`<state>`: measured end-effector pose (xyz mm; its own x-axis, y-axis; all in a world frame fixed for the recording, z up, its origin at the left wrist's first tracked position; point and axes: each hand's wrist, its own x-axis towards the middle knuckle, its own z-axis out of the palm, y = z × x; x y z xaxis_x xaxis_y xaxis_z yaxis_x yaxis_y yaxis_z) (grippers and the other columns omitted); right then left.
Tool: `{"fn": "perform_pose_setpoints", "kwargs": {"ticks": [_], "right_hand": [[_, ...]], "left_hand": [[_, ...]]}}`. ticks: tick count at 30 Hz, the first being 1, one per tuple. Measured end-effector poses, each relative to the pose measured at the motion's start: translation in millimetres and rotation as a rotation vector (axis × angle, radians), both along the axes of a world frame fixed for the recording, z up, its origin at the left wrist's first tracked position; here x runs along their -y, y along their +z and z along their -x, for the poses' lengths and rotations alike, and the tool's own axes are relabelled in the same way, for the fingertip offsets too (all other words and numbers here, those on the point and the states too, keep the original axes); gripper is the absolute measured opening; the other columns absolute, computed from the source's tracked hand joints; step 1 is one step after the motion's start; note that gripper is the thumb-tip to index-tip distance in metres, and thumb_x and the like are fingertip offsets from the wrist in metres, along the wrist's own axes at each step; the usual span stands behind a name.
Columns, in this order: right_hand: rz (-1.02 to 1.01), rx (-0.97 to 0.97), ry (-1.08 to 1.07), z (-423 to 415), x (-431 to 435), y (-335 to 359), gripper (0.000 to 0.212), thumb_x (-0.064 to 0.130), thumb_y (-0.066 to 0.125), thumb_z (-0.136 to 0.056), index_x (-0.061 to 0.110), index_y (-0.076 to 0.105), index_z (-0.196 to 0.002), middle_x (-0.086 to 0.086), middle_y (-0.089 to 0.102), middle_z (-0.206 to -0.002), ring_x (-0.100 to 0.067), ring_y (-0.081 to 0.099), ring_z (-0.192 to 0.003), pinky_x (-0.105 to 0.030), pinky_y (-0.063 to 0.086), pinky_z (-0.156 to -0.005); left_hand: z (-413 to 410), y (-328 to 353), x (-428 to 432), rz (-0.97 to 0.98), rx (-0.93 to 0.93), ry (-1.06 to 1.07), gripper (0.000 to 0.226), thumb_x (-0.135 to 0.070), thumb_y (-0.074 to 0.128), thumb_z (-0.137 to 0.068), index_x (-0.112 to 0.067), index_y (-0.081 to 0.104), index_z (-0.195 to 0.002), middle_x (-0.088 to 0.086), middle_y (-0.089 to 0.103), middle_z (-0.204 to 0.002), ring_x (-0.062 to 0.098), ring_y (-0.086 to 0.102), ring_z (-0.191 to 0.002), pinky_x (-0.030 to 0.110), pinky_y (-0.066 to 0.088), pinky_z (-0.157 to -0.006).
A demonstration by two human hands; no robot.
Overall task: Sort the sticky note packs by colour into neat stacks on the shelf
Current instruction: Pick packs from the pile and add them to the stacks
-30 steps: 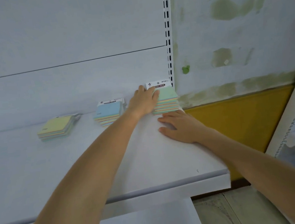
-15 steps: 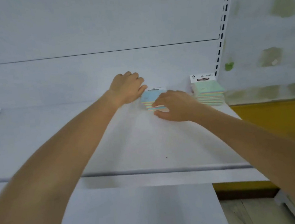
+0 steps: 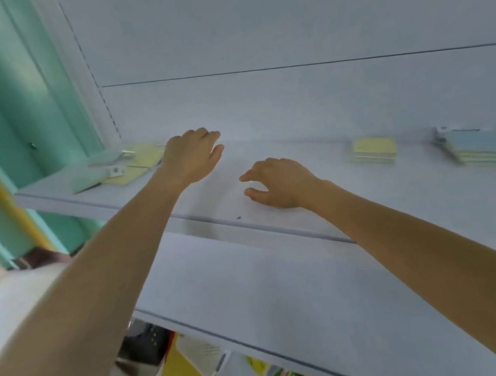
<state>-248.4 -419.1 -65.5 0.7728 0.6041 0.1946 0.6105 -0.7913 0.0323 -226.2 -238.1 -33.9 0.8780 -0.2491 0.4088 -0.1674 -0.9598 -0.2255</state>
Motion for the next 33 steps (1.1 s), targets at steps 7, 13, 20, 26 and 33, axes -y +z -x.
{"fn": "perform_pose_setpoints", "kwargs": {"ticks": [7, 13, 20, 26, 33], "right_hand": [[-0.061, -0.088, 0.078, -54.0, -117.8, -9.9, 0.043, 0.042, 0.037, -0.095, 0.027, 0.043, -0.135, -0.002, 0.046, -0.14, -0.021, 0.042, -0.129, -0.036, 0.035, -0.104], [-0.11, -0.07, 0.124, -127.2, -198.5, -12.6, 0.042, 0.041, 0.04, -0.094, 0.025, 0.047, -0.132, 0.002, 0.046, -0.142, -0.018, 0.042, -0.13, -0.034, 0.035, -0.104], [-0.139, -0.025, 0.106, -216.0, -274.7, 4.5, 0.041, 0.041, 0.041, -0.093, 0.022, 0.051, -0.128, -0.004, 0.052, -0.13, -0.022, 0.048, -0.121, -0.035, 0.04, -0.094], [-0.15, -0.018, 0.057, -244.2, -303.8, 1.6, 0.041, 0.042, 0.044, -0.092, 0.022, 0.052, -0.126, -0.002, 0.054, -0.126, -0.019, 0.049, -0.118, -0.033, 0.039, -0.091], [-0.177, -0.063, -0.151, -250.1, -306.4, -0.2, 0.039, 0.042, 0.046, -0.09, 0.024, 0.054, -0.124, -0.002, 0.053, -0.128, -0.021, 0.048, -0.12, -0.034, 0.038, -0.095]], "left_hand": [[-9.1, -11.6, -142.3, 0.073, -0.025, 0.203, 0.044, -0.033, 0.031, -0.098, -0.013, 0.043, -0.135, 0.014, 0.051, -0.134, 0.034, 0.05, -0.12, 0.045, 0.044, -0.091], [-50.3, -15.8, -238.0, 0.056, -0.05, 0.313, 0.045, -0.034, 0.03, -0.098, -0.015, 0.041, -0.137, 0.012, 0.049, -0.137, 0.033, 0.049, -0.122, 0.044, 0.045, -0.09], [-110.7, -24.1, -318.0, 0.055, -0.129, 0.356, 0.046, -0.035, 0.028, -0.099, -0.018, 0.037, -0.14, 0.009, 0.045, -0.142, 0.03, 0.046, -0.127, 0.045, 0.044, -0.094], [-164.7, -44.6, -372.4, 0.154, -0.285, 0.338, 0.048, -0.043, 0.032, -0.096, -0.025, 0.035, -0.141, 0.007, 0.041, -0.144, 0.029, 0.043, -0.13, 0.046, 0.04, -0.101], [-217.9, -49.8, -377.1, 0.248, -0.405, 0.215, 0.059, -0.059, 0.032, -0.09, -0.027, 0.036, -0.139, 0.012, 0.04, -0.144, 0.03, 0.035, -0.135, 0.045, 0.032, -0.106]]}}
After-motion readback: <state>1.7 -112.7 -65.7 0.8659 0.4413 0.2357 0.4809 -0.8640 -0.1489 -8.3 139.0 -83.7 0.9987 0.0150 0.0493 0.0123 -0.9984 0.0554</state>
